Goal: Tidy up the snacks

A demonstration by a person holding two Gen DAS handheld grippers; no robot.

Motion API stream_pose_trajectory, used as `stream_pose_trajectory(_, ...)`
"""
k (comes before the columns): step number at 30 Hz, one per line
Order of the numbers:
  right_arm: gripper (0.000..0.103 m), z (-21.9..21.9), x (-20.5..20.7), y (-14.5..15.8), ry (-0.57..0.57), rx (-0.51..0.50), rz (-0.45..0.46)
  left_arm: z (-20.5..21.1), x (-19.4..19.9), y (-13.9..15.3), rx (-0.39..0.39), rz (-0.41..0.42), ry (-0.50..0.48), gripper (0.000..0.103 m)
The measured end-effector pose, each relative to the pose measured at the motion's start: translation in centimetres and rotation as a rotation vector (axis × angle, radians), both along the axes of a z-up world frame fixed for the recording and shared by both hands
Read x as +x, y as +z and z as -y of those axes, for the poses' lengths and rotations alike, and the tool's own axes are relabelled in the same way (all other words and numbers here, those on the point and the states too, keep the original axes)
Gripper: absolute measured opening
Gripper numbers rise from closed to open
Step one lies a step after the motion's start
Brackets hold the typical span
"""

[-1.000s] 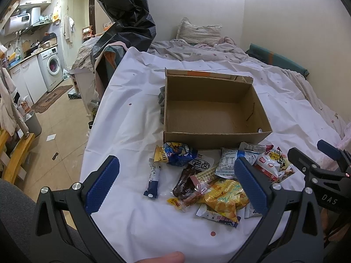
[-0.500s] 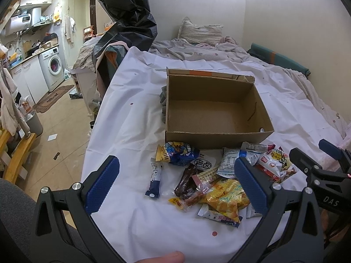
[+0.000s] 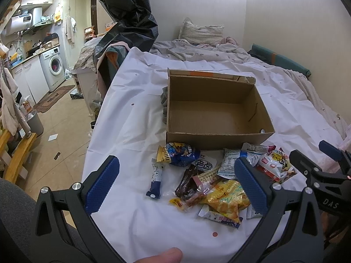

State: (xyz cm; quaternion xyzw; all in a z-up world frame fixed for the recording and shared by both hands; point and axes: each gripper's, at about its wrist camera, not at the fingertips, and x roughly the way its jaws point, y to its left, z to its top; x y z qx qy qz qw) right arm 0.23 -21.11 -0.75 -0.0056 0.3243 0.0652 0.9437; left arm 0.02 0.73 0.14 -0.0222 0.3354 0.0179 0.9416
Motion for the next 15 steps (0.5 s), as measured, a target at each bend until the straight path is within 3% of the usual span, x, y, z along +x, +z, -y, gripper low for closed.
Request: stream_pose_trajectory(15, 0.103, -0.01, -0.04, -0.08, -0.002, 0.002, 0.000, -0.06, 0.05, -0.14, 0.003, -0.002, 0.001, 0.103)
